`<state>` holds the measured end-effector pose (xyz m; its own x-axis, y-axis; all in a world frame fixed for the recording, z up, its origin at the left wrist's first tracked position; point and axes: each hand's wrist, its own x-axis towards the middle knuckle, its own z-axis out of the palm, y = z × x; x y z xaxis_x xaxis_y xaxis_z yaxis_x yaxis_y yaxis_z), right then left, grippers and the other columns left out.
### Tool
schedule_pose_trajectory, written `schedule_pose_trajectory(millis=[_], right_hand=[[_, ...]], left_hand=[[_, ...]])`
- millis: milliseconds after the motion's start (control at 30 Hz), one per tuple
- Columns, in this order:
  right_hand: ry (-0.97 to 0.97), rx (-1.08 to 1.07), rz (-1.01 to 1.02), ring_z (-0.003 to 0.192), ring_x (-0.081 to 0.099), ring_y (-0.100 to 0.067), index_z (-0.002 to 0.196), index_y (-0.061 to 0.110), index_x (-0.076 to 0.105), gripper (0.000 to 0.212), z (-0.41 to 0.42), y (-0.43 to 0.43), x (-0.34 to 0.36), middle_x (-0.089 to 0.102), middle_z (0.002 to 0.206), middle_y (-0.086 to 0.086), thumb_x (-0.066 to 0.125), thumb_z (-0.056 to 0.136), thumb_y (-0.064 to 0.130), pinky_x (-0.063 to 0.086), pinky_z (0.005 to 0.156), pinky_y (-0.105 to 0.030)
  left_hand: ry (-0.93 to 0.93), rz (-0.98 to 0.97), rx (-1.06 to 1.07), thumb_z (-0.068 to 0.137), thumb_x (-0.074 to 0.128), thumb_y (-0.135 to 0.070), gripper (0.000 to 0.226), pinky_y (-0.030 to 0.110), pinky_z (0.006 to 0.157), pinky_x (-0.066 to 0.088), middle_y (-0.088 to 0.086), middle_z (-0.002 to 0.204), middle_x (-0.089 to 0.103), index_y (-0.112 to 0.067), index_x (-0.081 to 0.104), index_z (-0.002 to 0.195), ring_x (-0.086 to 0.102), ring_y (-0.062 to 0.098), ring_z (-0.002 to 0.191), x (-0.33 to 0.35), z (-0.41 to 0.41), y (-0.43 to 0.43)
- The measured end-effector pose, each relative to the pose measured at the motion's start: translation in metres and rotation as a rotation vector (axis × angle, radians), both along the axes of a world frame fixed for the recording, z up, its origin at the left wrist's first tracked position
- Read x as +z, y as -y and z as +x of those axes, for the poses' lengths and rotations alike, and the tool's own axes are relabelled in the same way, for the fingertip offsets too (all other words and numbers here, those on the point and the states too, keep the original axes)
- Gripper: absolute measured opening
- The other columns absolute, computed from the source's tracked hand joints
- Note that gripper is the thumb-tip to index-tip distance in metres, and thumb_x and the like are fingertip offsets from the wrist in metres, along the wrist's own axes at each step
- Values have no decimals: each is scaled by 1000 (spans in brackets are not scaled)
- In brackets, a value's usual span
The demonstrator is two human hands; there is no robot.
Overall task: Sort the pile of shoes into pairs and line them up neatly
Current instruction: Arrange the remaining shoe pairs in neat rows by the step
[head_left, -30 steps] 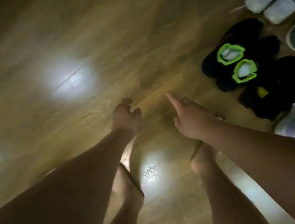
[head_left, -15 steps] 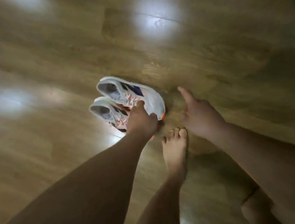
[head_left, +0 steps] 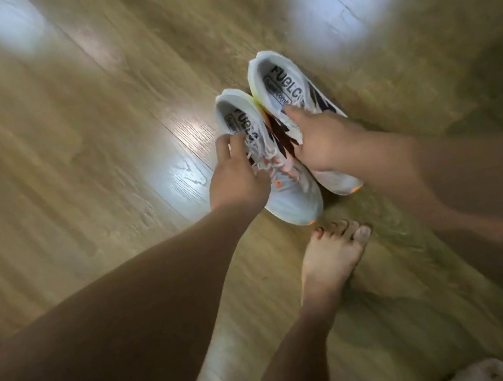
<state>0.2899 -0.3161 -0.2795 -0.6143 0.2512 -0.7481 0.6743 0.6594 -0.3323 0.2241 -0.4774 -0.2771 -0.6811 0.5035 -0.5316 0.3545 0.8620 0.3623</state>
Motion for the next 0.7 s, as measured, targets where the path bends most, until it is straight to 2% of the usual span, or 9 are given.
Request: schedule_pose_trajectory(millis=[67, 133, 200, 267, 333, 400, 533, 600, 700], right_hand=[[4, -4, 14, 97, 53, -35, 126, 23, 39, 38, -4, 2, -8, 54, 119, -18, 57, 93, 28, 45, 76, -37], [-38, -65, 0, 92, 54, -35, 104, 22, 42, 20, -2, 1, -8, 54, 110, -17, 58, 92, 26, 47, 76, -36], [-76, -138, -17, 95, 59, -36, 104, 20, 52, 15, 11, -1, -1, 56, 105, -16, 58, 92, 27, 51, 81, -36], [-85, -192, -22, 95, 61, -37, 108, 16, 56, 19, 31, -3, 14, 59, 104, -19, 56, 94, 27, 49, 78, -36], [-107, -272, -35, 94, 61, -39, 107, 14, 56, 17, 58, -9, 36, 61, 105, -21, 55, 95, 26, 45, 74, -35], [-152, -373, -49, 94, 61, -39, 107, 13, 56, 16, 90, -17, 62, 62, 104, -20, 54, 95, 24, 45, 72, -35], [-157, -498, -21, 96, 62, -38, 110, 17, 54, 18, 161, -38, 109, 61, 105, -18, 53, 94, 25, 52, 77, -39], [-123, -531, 38, 97, 62, -36, 117, 24, 54, 23, 206, -49, 130, 61, 108, -15, 49, 95, 23, 49, 74, -35], [-93, -524, 106, 100, 62, -33, 129, 30, 49, 35, 284, -60, 162, 60, 115, -11, 42, 97, 19, 42, 70, -32]], left_hand=[[28, -4, -35, 82, 66, -26, 65, 33, 81, 47, -3, 145, 33, -18, 38, 141, 55, 16, 102, -5, -6, -2], [109, -87, -150, 83, 66, -29, 51, 34, 84, 49, 0, 129, 51, -20, 52, 131, 57, 21, 109, -3, -15, -12], [190, -254, -260, 85, 63, -31, 23, 32, 70, 48, -1, 95, 62, -19, 63, 105, 62, 25, 98, 9, -22, -27], [201, -364, -321, 88, 60, -32, 14, 29, 60, 38, -2, 76, 56, -20, 57, 81, 62, 28, 89, 27, -19, -41], [96, -340, -368, 89, 56, -36, 21, 28, 63, 36, 1, 84, 61, -20, 53, 76, 61, 29, 91, 47, -4, -60], [-95, -315, -507, 90, 50, -41, 24, 30, 66, 37, 2, 95, 66, -21, 60, 83, 62, 30, 93, 76, 23, -85], [-405, -268, -1066, 92, 46, -44, 32, 36, 77, 34, 1, 90, 69, -21, 68, 96, 60, 25, 92, 124, 86, -123], [-343, -93, -1340, 88, 52, -36, 25, 38, 83, 32, 2, 88, 70, -20, 71, 89, 58, 26, 93, 142, 128, -144], [-71, -21, -1430, 90, 50, -26, 19, 37, 75, 46, 12, 91, 68, -15, 66, 95, 63, 33, 86, 166, 201, -178]])
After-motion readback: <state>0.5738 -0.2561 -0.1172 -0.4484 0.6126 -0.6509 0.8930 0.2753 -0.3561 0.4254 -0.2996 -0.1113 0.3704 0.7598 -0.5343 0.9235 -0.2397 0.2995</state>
